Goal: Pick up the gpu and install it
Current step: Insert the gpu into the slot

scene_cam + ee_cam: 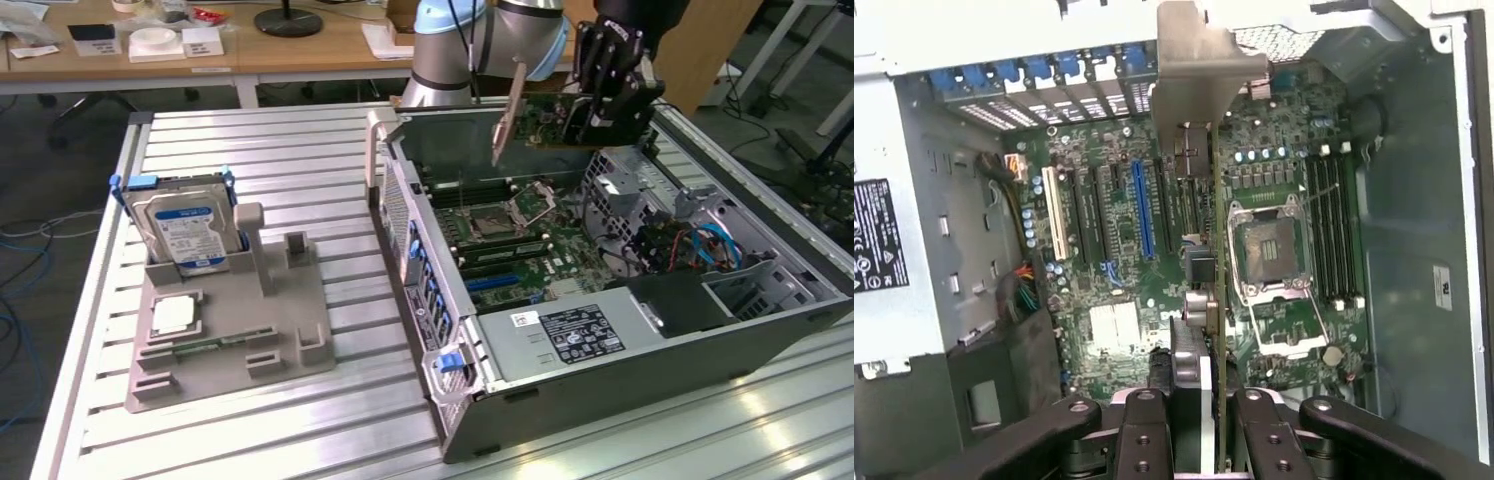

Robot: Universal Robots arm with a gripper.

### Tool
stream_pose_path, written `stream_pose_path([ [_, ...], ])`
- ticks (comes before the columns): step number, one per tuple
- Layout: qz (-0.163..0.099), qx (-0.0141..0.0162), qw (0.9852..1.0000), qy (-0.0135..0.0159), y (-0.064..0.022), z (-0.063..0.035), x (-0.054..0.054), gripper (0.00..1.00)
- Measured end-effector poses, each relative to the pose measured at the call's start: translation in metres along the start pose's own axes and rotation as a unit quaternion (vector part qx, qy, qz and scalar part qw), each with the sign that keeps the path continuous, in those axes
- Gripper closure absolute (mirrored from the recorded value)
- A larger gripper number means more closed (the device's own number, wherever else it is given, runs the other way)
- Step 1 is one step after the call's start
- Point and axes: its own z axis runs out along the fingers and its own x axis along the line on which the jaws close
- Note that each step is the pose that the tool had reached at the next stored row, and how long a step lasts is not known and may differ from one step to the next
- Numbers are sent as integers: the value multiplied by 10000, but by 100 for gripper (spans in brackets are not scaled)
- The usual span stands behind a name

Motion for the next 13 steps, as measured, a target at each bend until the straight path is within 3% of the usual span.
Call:
stream_pose_path([
  [7, -287, -4, 9996, -13, 0, 32, 1, 72],
  [9, -288, -8, 9996, -66, 0, 38, 1, 72],
  [11, -297, -16, 9995, -143, 0, 47, 1, 72],
  [13, -343, -20, 9992, -183, 1, 59, 1, 72],
])
